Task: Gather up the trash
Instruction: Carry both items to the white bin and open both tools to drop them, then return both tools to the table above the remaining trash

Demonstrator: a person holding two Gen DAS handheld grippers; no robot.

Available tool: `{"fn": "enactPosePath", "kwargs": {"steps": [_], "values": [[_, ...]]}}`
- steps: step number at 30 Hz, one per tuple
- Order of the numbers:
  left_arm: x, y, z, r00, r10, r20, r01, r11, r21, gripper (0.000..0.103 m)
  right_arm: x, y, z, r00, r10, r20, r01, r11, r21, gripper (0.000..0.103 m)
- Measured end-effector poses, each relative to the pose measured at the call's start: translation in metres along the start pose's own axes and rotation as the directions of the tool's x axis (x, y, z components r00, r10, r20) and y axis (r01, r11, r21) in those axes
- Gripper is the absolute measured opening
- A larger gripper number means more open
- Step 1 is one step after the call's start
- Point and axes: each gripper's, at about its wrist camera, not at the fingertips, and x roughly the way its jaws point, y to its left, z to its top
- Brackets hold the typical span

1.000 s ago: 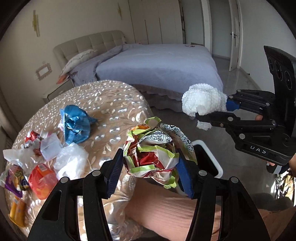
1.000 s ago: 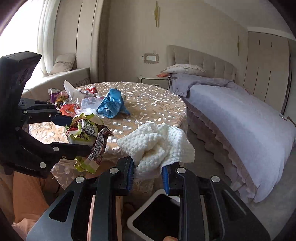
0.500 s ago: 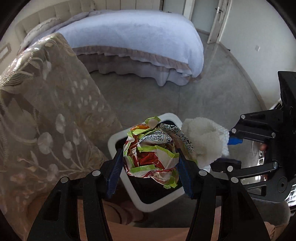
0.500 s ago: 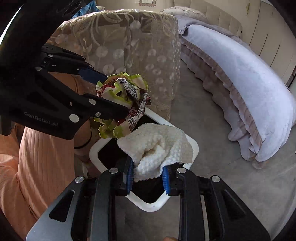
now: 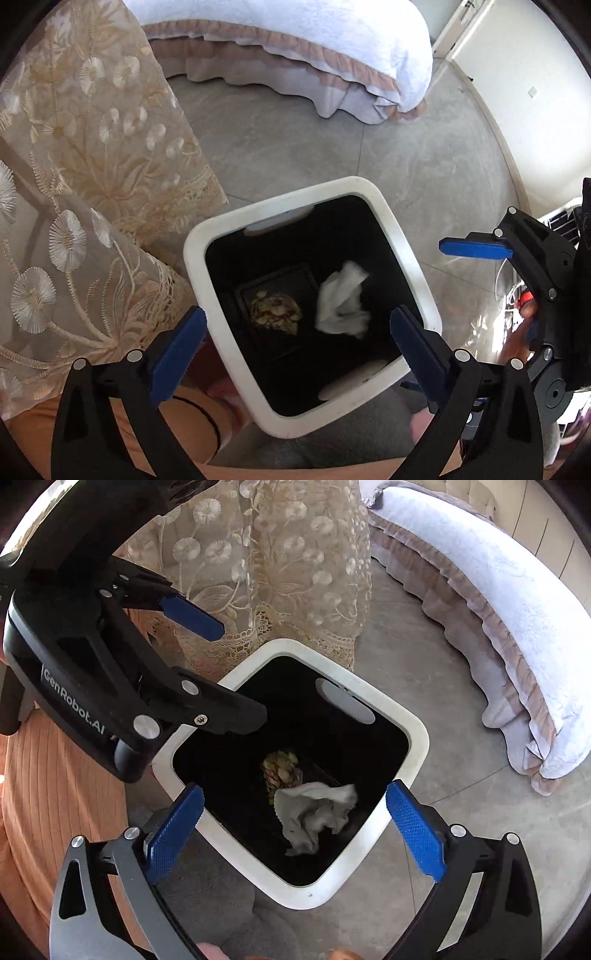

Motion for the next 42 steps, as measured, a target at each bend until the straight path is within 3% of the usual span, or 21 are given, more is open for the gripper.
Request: {"fn": "enactPosePath", "kwargs": {"steps": [4,8,11,13,17,23,29,33,36,42], "values": [[-0.009,-0.005,0.0,1.0,0.01,0.024,-0.011,1.0,0.006,0.098,-0.002,-0.003,0.005,1.0,-0.008,0.012,0.008,1.0,0.009,0.098],[-0.041,-0.017,0.0,0.993,0.024,0.112,-0.027,0.999,0.026,0.098,-0.016,0.0,0.011,0.999,-0.025,0.045,0.025,1.0,0.0,0.098],[-0.076,-0.028,0.0,0.976,0.055,0.21,-0.066,0.997,0.044,0.098,-0.035,0.007,0.019,0.994,-0.033,0.1,0.034,0.999,-0.007,0.098],[-0.102,-0.035,-0.002,0.955,0.09,0.282,-0.108,0.993,0.048,0.098,-0.051,0.015,0.025,0.988,-0.039,0.148,0.042,0.999,-0.015,0.098],[-0.154,-0.042,-0.01,0.899,0.159,0.409,-0.18,0.983,0.015,0.098,-0.088,0.026,0.04,0.964,-0.044,0.261,0.052,0.998,-0.025,0.098],[-0.229,-0.026,-0.034,0.787,0.324,0.525,-0.281,0.946,-0.161,0.098,-0.146,0.042,0.068,0.885,-0.038,0.465,0.042,0.999,0.002,0.098],[-0.295,-0.009,-0.073,0.65,0.507,0.566,-0.359,0.861,-0.359,0.098,-0.185,0.068,0.095,0.792,0.027,0.61,-0.037,0.999,0.004,0.098],[-0.33,0.001,-0.105,0.563,0.616,0.551,-0.4,0.786,-0.471,0.098,-0.205,0.095,0.116,0.744,0.088,0.662,-0.08,0.996,-0.042,0.098],[-0.349,0.011,-0.129,0.524,0.671,0.525,-0.402,0.738,-0.541,0.098,-0.215,0.12,0.13,0.722,0.111,0.683,-0.091,0.994,-0.065,0.098],[-0.376,0.029,-0.174,0.484,0.722,0.495,-0.37,0.681,-0.631,0.098,-0.23,0.165,0.151,0.704,0.194,0.683,-0.164,0.98,-0.11,0.098]]}}
